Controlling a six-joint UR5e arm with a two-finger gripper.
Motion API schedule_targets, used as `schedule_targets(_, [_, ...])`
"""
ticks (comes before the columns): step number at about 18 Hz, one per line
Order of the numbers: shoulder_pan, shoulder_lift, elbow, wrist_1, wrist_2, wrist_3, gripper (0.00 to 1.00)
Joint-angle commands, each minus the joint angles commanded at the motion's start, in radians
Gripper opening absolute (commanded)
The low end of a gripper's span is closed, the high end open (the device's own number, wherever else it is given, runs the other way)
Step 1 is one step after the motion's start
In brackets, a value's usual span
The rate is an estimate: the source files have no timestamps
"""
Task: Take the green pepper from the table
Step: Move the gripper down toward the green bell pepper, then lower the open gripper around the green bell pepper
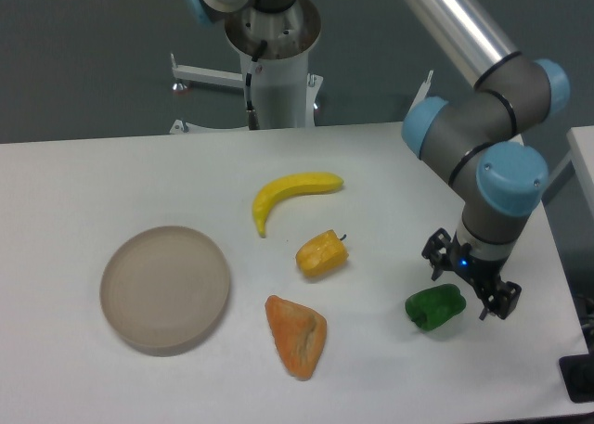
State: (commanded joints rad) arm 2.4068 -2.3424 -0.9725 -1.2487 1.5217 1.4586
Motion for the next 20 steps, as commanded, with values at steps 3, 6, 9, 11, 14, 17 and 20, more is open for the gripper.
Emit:
schedule_targets(3, [0.003,0.0,-0.017,-0.009,0.002,0.003,1.0])
schedule_targets(6, [0.003,0.0,-0.017,-0.015,0.003,0.002,1.0])
schedule_targets(9, [0.002,-0.002,-0.017,-0.055,0.006,0.003,1.0])
schedule_targets(11, [-0.003,-0.009,-0.017,-0.057,0.011,0.002,1.0])
schedule_targets(14, [-0.009,-0.026,-0.018,-0.057,0.012,-0.006,1.0])
schedule_targets(17, [-0.011,-0.038,-0.02,-0.057,0.014,-0.012,1.0])
schedule_targets(20, [-0.018,-0.046,-0.037,-0.057,0.015,-0.012,1.0])
